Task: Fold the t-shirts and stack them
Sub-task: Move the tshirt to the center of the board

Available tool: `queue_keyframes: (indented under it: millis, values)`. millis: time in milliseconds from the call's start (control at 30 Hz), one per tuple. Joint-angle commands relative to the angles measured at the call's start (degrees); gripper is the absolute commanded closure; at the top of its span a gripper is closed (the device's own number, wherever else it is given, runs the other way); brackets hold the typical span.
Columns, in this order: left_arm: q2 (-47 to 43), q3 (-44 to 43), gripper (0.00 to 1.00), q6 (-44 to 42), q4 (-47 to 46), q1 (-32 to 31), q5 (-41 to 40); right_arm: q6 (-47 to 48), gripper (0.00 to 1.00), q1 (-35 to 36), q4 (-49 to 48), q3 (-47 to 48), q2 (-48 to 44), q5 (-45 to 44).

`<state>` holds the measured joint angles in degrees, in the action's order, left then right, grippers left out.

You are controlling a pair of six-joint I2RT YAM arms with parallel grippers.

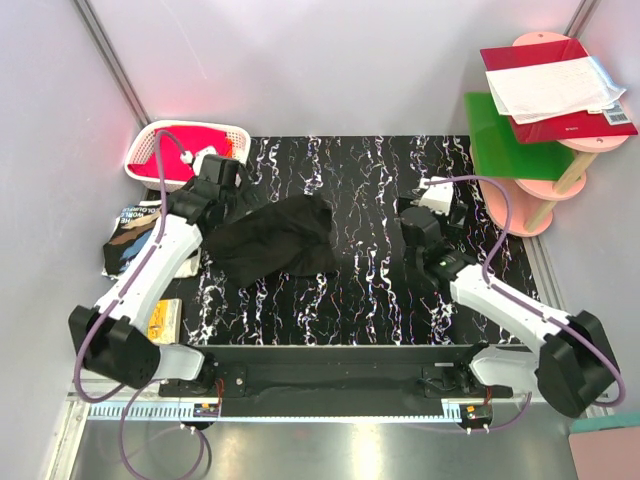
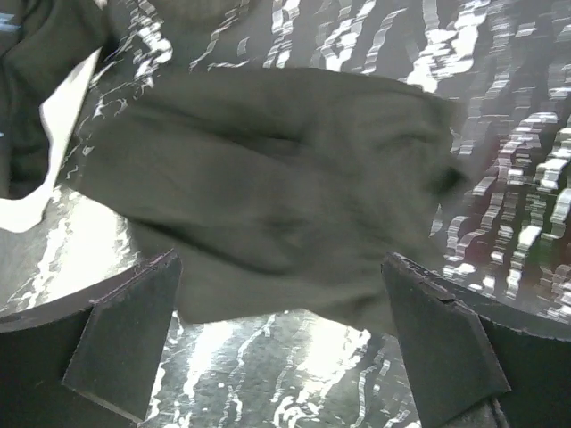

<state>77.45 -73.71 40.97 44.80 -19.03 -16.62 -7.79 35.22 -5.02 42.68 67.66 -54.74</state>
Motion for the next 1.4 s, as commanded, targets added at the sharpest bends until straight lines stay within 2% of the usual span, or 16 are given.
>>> queue_keyframes:
  millis: [0, 100, 167, 233, 367, 600, 633, 667, 733, 767, 867, 1000, 1100, 1167, 1367]
  values:
    - [-2.31, -2.49, 0.01, -0.54, -5.76, -1.89, 1.76, -0.82, 0.0, 0.2, -1.49, 2.32, 4.05, 1.83]
    - [0.41, -2.75, 0.01, -3.08, -10.16, -5.84, 3.96, -1.08, 0.0, 0.29, -1.4, 3.02, 5.72, 2.62]
    - [5.67, -4.5, 0.01, -4.23, -10.43, -8.48, 5.02, -1.17, 0.0, 0.29, -1.31, 3.2, 6.34, 2.88]
    - [11.89, -6.26, 0.07, -4.32, -10.17, -9.79, 5.98, -1.09, 0.0, 0.29, -1.31, 3.47, 7.22, 3.06]
    - [21.23, -8.99, 0.13, -3.62, -9.99, -11.03, 5.73, -0.91, 0.0, 0.29, -1.22, 3.99, 8.54, 3.85]
    - [33.54, -16.71, 0.16, -4.93, -8.59, -11.47, 5.9, -0.38, 0.0, 0.28, -1.22, 4.87, 10.91, 3.94]
    - [35.64, -17.51, 0.2, -5.02, -8.32, -11.47, 5.81, -0.38, 0.0, 0.2, -1.31, 5.05, 11.18, 3.85]
    - [36.8, -18.3, 0.47, -5.28, -8.23, -11.47, 5.99, -0.29, 0.0, 0.28, -1.31, 5.22, 11.53, 4.03]
    - [38.99, -20.5, 0.9, -5.55, -7.62, -11.56, 6.77, -0.21, 0.0, 0.29, -1.31, 5.4, 12.23, 4.03]
    - [39.27, -21.03, 1.0, -5.55, -7.36, -11.65, 7.04, -0.12, 0.0, 0.2, -1.31, 5.57, 12.5, 3.94]
    - [37.34, -21.47, 1.0, -5.9, -7.44, -12.79, 6.43, 0.06, 0.0, 0.29, -1.31, 5.75, 13.29, 3.68]
    - [28.93, -20.59, 1.0, -6.43, -7.62, -15.16, 3.09, -0.21, 0.0, 0.29, -1.4, 6.19, 14.69, 3.85]
    - [24.78, -22.96, 1.0, -8.36, -8.76, -16.74, 7.2, -0.38, 0.0, 0.29, -1.4, 6.63, 15.66, 3.33]
    - [24.76, -28.46, 1.0, -10.37, -8.68, -18.66, 12.54, -0.73, 0.0, 0.29, -1.05, 7.16, 16.53, 2.02]
    - [29.24, -44.38, 1.0, -12.67, -4.19, -23.07, 19.68, -1.7, 0.0, 0.29, 0.88, 8.56, 17.77, 0.16]
